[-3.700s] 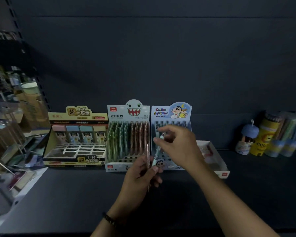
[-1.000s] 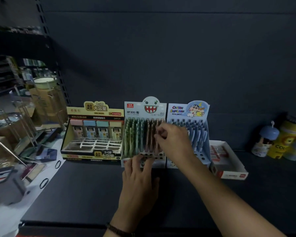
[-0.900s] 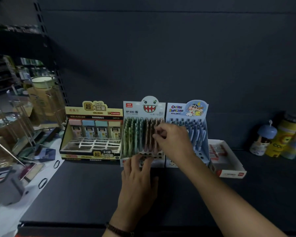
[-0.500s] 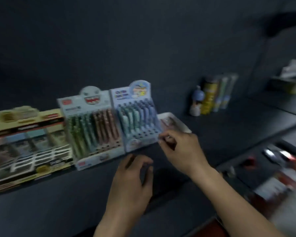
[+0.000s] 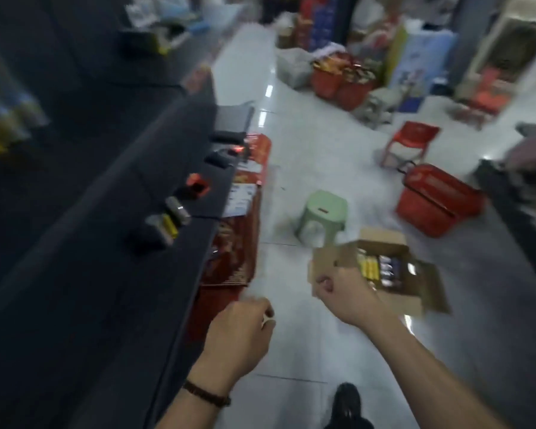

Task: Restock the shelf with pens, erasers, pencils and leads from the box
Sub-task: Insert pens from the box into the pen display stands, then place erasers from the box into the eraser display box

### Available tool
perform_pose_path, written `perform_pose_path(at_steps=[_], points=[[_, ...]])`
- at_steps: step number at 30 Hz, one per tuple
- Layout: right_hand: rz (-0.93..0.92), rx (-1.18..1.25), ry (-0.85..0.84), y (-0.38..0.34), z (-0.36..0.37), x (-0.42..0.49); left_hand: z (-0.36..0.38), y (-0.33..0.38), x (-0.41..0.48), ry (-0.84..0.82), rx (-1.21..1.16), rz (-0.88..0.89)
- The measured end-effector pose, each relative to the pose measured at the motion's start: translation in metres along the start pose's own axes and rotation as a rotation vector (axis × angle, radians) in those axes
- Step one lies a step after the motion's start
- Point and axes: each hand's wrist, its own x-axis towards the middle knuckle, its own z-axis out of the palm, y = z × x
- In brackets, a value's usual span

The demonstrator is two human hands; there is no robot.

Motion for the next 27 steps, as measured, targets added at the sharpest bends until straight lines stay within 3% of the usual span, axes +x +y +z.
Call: perform_pose_path(at_steps=[7,12,21,27], points=[[0.41,0.192,0.028,0.238,-0.034,-0.023,0.13,0.144,0.125,-0.407,0.079,0.177],[0.558,0.232,-0.025,0.351,-0.056,-0.005,0.198,0.212,0.211,-0.576,0.101,0.197],[0.63,0.29,-0.141,0.479,-0.07,0.135,0.293,0.249,0.37,-0.745,0.011,0.124],[0.701,0.316,-0.207,0.581,-0.035,0.256,0.407,0.249,0.515,-0.856,-0.03,0.118]])
